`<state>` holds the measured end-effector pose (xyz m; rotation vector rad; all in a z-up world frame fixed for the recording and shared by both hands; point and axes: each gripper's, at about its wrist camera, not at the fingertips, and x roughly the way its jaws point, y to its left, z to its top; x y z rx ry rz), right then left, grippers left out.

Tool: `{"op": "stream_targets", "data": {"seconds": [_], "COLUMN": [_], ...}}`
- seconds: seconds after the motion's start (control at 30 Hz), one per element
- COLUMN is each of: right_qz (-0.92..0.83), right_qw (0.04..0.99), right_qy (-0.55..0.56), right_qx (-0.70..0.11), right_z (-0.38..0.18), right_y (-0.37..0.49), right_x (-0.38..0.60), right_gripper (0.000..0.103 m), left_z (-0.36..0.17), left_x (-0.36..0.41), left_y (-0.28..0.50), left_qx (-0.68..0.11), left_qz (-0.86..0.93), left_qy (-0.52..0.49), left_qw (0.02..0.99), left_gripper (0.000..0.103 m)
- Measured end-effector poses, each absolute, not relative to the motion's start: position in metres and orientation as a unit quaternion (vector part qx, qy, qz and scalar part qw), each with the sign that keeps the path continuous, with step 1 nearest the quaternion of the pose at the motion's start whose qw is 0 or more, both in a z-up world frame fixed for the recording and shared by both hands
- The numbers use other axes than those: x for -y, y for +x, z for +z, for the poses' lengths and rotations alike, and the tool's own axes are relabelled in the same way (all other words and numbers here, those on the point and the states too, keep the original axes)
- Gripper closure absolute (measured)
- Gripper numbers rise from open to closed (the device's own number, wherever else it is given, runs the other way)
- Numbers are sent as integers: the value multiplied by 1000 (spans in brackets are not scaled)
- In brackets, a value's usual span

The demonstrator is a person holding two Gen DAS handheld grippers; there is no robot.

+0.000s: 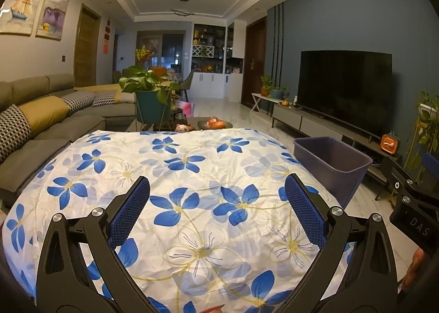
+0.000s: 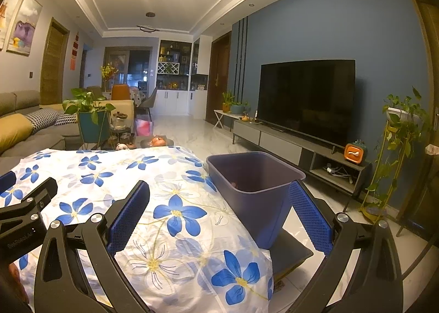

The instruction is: Collect trash

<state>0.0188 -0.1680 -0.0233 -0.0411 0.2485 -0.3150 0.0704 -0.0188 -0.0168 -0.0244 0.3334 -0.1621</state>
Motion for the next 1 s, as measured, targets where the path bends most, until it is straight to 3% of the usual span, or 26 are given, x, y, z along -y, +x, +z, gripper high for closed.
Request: {"op": "stream_targets", "data": {"seconds": [1.0], "right_qz": [-157], "right_qw": [980], "right_qy": [-17], "right_qx": [-121], "right_z": [-20], "right_y": [21], "right_x": [167], "right_gripper": [5], "left_z": [-14], "left_x": [20], "left_y": [70], "left_qx": [-166], "left_qz": [-89], "left_qy": [-14], "left_qw": [982], "left_gripper": [6]}}
